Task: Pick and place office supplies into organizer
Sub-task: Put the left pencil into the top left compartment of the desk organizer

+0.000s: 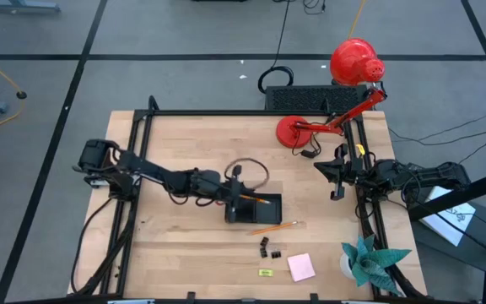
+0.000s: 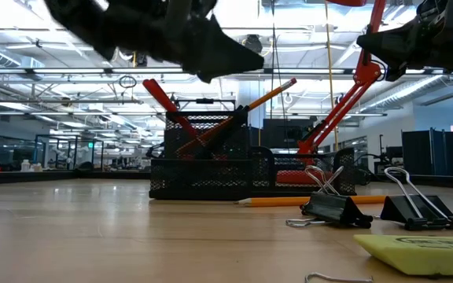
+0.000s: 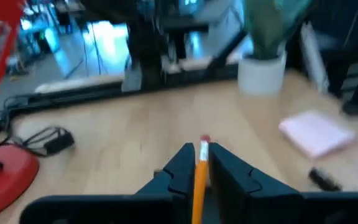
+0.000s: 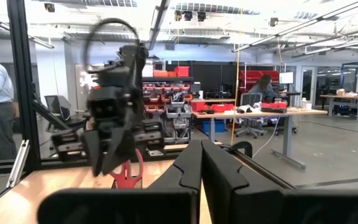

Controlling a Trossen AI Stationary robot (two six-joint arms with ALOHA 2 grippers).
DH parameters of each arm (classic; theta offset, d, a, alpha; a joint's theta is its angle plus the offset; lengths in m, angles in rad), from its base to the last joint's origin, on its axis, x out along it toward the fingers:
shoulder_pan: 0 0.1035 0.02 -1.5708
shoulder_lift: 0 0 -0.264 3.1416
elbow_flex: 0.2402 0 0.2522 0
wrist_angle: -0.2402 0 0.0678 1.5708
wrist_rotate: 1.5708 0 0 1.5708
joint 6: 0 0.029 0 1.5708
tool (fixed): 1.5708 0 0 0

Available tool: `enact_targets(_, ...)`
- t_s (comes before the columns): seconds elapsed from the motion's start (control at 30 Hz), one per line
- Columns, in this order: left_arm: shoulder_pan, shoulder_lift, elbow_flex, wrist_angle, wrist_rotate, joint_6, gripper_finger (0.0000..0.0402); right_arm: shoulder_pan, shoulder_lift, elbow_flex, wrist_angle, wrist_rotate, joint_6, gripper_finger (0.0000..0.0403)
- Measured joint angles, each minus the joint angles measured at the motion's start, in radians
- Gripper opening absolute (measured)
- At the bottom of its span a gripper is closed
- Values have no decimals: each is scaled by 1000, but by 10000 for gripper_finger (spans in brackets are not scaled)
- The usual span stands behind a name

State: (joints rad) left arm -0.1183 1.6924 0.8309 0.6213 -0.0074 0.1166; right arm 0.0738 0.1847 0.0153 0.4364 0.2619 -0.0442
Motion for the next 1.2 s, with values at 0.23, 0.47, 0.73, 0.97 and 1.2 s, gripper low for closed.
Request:
enact_targets(0.23,-57,9,266,-552,-97,4,109,0,0,0,0,2,-6,4)
enact_targets(0.47,-74,9,345,-660,-98,27,179,0,0,0,4,2,5,4)
enact_targets(0.73,-33,78,344,-639,-40,-14,236,0,0,0,8,2,4,4)
enact_targets(0.97,-11,146,342,-558,-35,13,247,0,1,0,6,4,-2,4)
enact_targets(1.2,7,140,343,-547,-35,14,206,0,6,0,7,3,-10,4)
